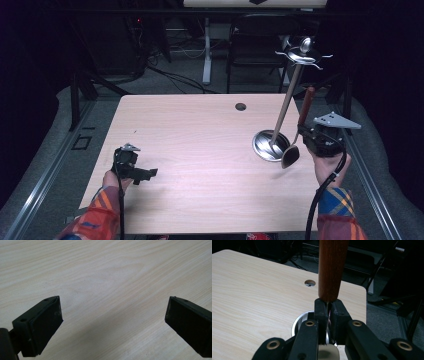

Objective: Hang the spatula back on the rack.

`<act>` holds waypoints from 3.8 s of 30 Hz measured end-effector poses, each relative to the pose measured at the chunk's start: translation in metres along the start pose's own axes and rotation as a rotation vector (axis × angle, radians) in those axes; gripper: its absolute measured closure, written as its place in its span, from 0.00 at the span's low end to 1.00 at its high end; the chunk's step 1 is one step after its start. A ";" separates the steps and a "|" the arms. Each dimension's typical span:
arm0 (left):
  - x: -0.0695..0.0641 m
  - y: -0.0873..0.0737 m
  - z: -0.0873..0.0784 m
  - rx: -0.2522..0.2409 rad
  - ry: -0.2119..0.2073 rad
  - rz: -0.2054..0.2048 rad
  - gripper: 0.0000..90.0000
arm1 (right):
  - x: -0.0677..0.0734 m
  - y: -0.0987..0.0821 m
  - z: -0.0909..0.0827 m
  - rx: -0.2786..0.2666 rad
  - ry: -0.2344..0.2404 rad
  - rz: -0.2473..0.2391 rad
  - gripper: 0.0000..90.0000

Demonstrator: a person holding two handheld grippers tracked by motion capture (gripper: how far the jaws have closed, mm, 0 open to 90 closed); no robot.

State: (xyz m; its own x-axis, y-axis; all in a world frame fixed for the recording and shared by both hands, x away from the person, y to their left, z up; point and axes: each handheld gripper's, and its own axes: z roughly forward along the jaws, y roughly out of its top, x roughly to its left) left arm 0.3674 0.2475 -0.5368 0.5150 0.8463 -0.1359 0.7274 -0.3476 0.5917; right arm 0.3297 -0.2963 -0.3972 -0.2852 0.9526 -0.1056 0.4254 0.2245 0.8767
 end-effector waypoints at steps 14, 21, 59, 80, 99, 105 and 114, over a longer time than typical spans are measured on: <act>0.000 -0.001 0.000 0.004 -0.001 -0.001 0.01 | -0.010 0.005 0.001 -0.002 -0.002 0.019 0.94; 0.001 -0.001 0.000 0.003 0.005 -0.002 0.01 | -0.013 0.008 0.004 0.008 0.006 0.021 0.94; -0.001 -0.002 0.002 0.017 0.008 0.006 0.01 | -0.029 0.024 0.000 -0.040 0.006 0.041 0.93; 0.000 -0.002 0.002 0.016 0.008 0.001 0.02 | -0.037 0.034 -0.014 -0.086 0.000 0.059 0.93; 0.000 -0.003 0.003 0.024 0.009 0.004 0.02 | -0.034 0.039 -0.014 -0.097 0.019 0.043 0.93; -0.001 -0.003 0.002 0.022 0.013 0.005 0.02 | -0.031 0.040 -0.012 -0.096 0.013 0.031 0.93; 0.000 -0.003 0.002 0.022 0.013 0.004 0.02 | -0.030 0.042 -0.010 -0.088 0.013 0.032 0.93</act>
State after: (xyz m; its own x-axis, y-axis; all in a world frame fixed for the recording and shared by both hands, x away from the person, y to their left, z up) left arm 0.3661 0.2472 -0.5402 0.5124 0.8499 -0.1228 0.7351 -0.3602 0.5744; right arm 0.3476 -0.3179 -0.3527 -0.2839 0.9561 -0.0718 0.3574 0.1751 0.9174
